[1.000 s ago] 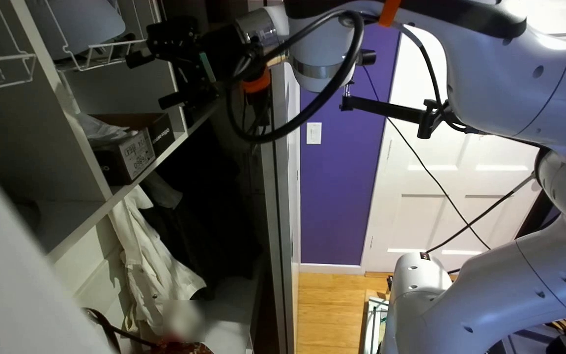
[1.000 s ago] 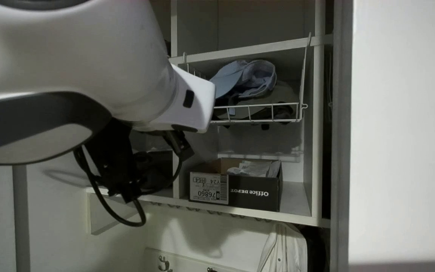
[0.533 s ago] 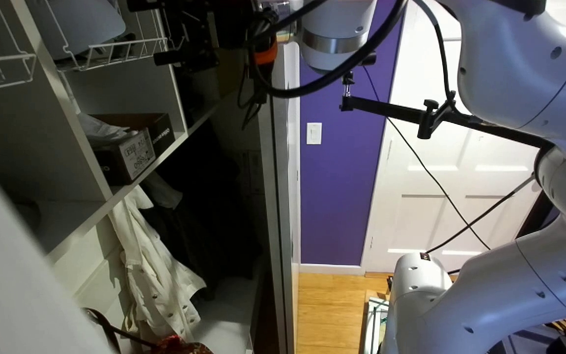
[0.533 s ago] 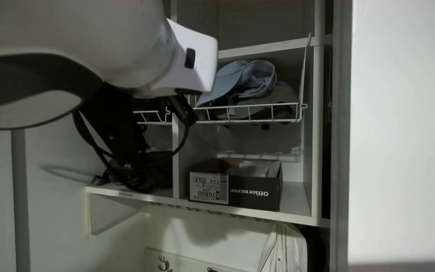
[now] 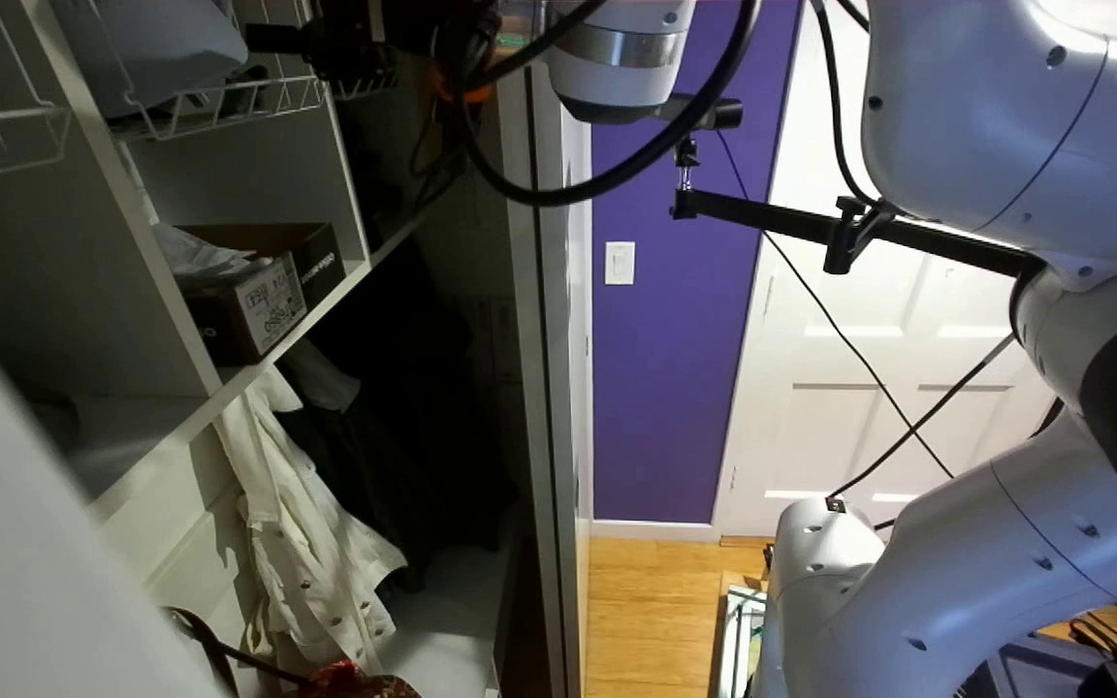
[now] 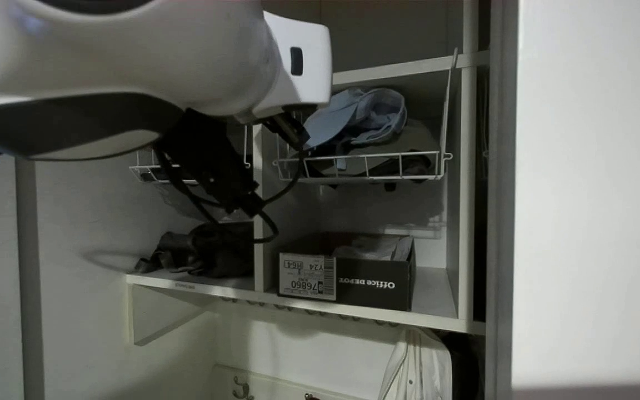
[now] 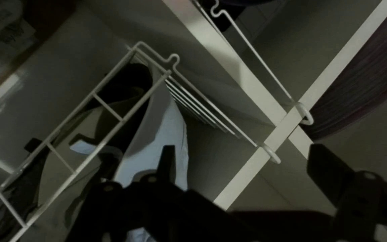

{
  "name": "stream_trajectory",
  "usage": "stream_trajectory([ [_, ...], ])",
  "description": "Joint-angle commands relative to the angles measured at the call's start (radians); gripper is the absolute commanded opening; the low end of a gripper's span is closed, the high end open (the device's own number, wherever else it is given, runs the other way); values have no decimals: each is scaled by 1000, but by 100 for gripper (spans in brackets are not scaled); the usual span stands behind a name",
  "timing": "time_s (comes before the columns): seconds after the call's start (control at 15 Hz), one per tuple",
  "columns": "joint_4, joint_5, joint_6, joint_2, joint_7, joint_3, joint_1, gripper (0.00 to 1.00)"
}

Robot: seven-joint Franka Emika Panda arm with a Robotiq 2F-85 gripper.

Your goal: Remove the blue cap from the rack on the right and put it in the box below the rack on the right

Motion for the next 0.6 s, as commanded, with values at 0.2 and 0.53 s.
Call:
stream_trajectory([
  [0.2, 30, 33, -4, 33, -33, 21, -25, 100],
  [0.53, 63, 7, 12, 39, -56, 18, -63, 100],
])
